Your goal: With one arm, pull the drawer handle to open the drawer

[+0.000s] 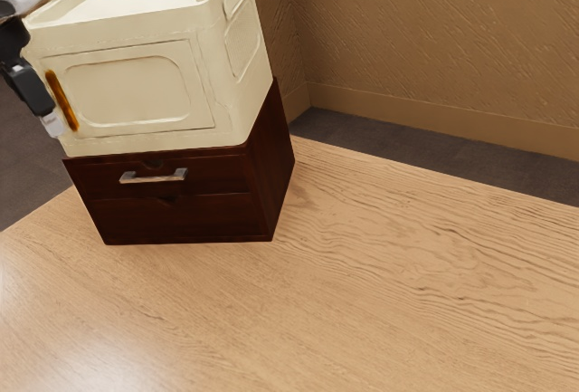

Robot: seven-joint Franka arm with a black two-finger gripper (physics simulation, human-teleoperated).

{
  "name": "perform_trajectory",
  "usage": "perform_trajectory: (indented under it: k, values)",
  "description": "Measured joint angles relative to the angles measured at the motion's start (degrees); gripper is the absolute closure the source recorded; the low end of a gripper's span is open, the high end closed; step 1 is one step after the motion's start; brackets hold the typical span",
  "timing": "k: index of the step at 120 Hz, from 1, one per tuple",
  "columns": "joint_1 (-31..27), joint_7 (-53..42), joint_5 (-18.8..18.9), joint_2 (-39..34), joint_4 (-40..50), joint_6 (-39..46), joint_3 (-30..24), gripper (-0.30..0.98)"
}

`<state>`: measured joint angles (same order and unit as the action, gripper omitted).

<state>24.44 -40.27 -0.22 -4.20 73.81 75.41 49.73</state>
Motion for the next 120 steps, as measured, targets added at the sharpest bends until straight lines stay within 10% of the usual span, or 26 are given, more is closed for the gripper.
perform_trajectory:
  k: [24,52,64,120]
  values:
    - [4.58,-8.23,4.77,-0.32,-0.53,0.30,-2.67,0.00]
    - [-12.51,-14.64,5.54,-18.03,12.02,-0.97,-22.21,0.00]
    - [-16.84,-15.96,11.30,-25.96,21.85,-0.57,-28.33,0.00]
    - [-14.77,-22.90,17.10,-18.16,31.67,14.39,-21.00,0.00]
